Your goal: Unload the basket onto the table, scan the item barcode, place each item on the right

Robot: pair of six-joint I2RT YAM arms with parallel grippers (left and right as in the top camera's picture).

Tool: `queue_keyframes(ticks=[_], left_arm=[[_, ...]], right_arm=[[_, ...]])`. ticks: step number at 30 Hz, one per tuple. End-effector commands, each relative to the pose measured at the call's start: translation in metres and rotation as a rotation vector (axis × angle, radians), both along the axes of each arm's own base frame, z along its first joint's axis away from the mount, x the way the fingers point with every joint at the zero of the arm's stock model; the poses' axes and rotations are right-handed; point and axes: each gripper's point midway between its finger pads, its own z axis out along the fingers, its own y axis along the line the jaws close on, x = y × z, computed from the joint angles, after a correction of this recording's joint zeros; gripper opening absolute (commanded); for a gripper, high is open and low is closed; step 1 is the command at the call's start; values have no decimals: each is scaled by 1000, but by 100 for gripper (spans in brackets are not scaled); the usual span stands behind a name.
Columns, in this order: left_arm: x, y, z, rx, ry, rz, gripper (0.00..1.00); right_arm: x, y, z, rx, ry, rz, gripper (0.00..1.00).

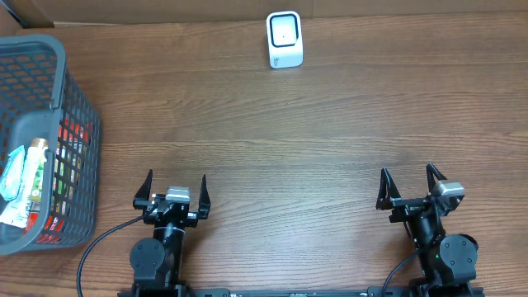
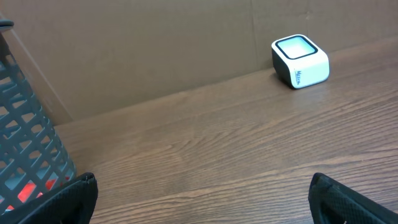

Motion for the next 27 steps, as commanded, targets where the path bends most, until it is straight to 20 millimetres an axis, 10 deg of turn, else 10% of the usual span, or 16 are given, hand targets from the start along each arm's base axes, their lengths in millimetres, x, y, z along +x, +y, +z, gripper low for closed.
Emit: queue_keyframes(ticks=[1,27], left_arm=[[0,-1,1,6,-7,-6,99],[-12,-11,52,-120,-42,-57,100]], right_arm=[[0,-1,-1,-3,-7,-3,100],[0,-1,-1,-3,-7,-3,100]])
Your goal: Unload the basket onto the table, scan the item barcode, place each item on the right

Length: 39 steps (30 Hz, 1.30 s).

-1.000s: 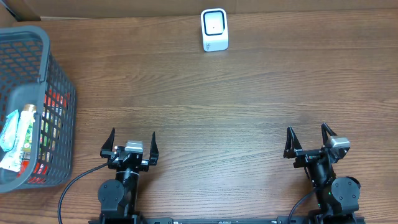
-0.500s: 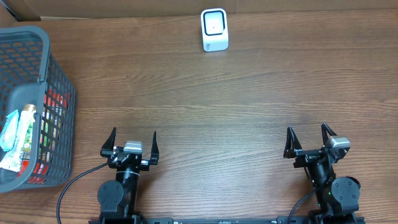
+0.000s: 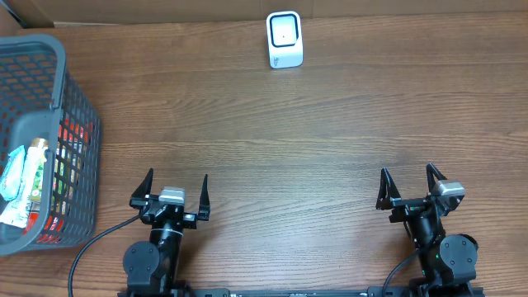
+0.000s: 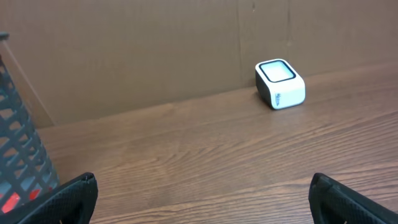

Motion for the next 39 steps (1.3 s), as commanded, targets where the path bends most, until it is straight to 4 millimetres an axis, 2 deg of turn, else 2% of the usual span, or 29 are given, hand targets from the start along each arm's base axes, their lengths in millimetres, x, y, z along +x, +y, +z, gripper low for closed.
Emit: queue_keyframes(ticks=[1,8,15,24,27,28,33,34,39], left_arm=[[-4,-1,22,-29,-20,-6,100],[1,-13,41,-60,30,-71,100],[15,-24,83,-74,146,-133,100],[33,-36,135,-114,431,-190,100],[33,-38,161,-129,527,-199,100],[31,-44,177,-145,573,-232,100],[21,-75,215,-219,605,-416,100],[15,-89,223,-259,608,-508,100],[16,-95,223,-283,620,-544,100]], right_arm=[[0,-1,-1,-3,-7,-3,100],[0,-1,-1,-3,-7,-3,100],[0,-1,-1,-3,-7,-3,100],[0,-1,-1,-3,-7,-3,100],[0,-1,-1,-3,-7,-3,100],[0,-1,-1,-3,-7,-3,100],[0,-1,-1,-3,-7,-3,100],[0,-1,-1,-3,-7,-3,100],[0,-1,-1,-3,-7,-3,100]])
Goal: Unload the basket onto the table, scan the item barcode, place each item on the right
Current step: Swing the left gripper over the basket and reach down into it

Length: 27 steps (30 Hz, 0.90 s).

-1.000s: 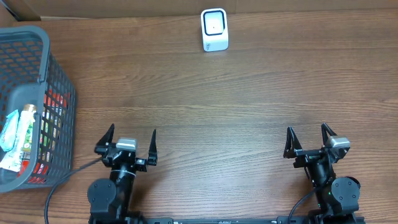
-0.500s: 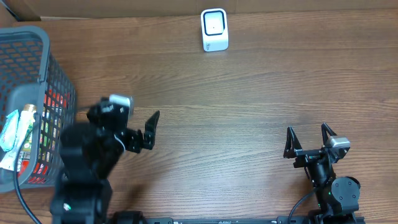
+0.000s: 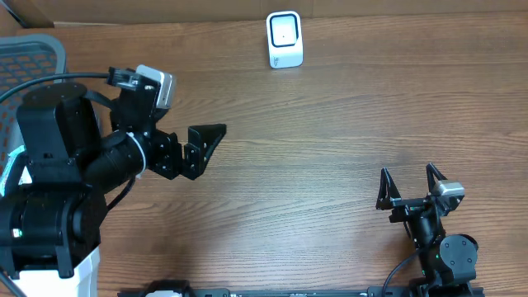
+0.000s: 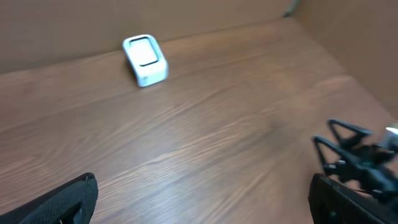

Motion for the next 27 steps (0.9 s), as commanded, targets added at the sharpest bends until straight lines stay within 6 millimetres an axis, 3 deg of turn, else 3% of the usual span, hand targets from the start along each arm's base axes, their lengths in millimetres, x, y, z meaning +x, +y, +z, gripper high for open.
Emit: queue_keyframes(ticks=[1,5,12,17,18,23,24,27], left_arm=[[-6,-16,8,-81,17,-78,100],[2,-13,6,-123,64,-20,100],[41,28,19,-156,140,258,100],[52,98,25,-32,207,562,100],[47,132,31,-11,223,726,100],[29,188,50,-55,182,957,100],[18,213,51,-67,179,1071,100],[-2,254,49,-57,183,1230,100]], right_arm=[[0,-1,-1,-4,-7,-3,100],[0,-1,-1,-3,-7,-3,100],[0,-1,-1,-3,-7,-3,100],[0,-1,-1,-3,-7,-3,100],[0,-1,-1,-3,-7,-3,100],[0,-1,-1,-3,-7,-3,100],[0,-1,-1,-3,-7,-3,100],[0,-1,-1,-3,-7,-3,100]])
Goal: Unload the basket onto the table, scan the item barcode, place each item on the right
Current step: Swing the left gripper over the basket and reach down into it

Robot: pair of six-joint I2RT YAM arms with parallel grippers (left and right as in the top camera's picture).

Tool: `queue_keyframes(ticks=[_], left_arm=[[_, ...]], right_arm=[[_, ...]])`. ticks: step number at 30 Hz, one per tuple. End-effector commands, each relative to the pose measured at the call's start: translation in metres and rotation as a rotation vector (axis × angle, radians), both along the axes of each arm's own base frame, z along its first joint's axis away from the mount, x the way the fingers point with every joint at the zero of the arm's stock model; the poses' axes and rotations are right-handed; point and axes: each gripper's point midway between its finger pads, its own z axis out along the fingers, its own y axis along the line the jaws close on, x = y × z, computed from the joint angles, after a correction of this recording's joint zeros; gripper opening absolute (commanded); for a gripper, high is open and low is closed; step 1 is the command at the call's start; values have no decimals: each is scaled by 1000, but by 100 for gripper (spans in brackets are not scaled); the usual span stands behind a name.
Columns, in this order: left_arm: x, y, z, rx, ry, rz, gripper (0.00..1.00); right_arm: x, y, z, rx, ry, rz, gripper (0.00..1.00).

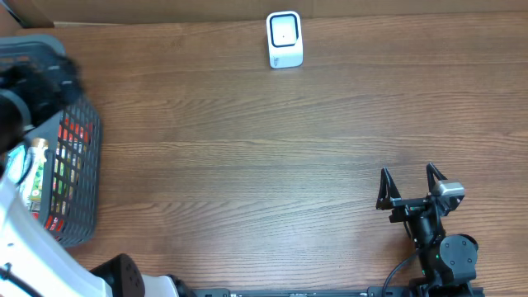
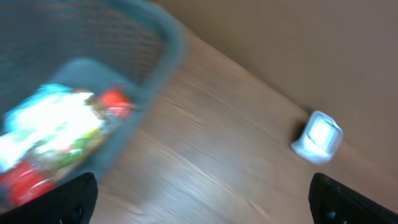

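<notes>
The white barcode scanner [image 1: 285, 39] stands at the table's far edge, a small blur in the left wrist view [image 2: 318, 135]. Packaged items lie in the grey mesh basket [image 1: 78, 177] at the left: a white-and-green packet [image 1: 37, 169] and red packs [image 1: 74, 132]. The wrist view shows them blurred, the packet [image 2: 56, 124] and the red packs [image 2: 113, 102]. My left gripper [image 2: 202, 205] is open and empty, raised by the basket's [image 2: 168, 37] rim, while my left arm [image 1: 37, 78] is a dark blur over the basket's far corner. My right gripper [image 1: 410, 186] rests open at the front right.
A brown cardboard wall [image 2: 298, 50] runs along the table's far edge behind the scanner. The white body of my left arm [image 1: 21, 239] covers the front left corner. Bare wooden tabletop [image 1: 272, 157] lies between basket, scanner and right gripper.
My left arm has moved from over the table left of centre to above the basket. Its camera now faces the basket and scanner instead of the scanner and right gripper. The right arm is unchanged.
Both grippers rested open at the front edge, the left one facing the scanner. The left then sat slightly further left. Then the left arm was raised over the table's left half, still open, and now it hangs at the basket.
</notes>
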Motion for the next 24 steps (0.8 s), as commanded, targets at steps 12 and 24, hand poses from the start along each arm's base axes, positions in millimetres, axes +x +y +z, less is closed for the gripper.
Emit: queue_keyframes(ticks=[12,24], left_arm=[[-89,130,-47,-88,154,594,96],[-90,203,-129,-172,255,714,100]], right_arm=[[0,-1,-1,-3,-6,-3,100],[0,-1,-1,-3,-6,-3,100]])
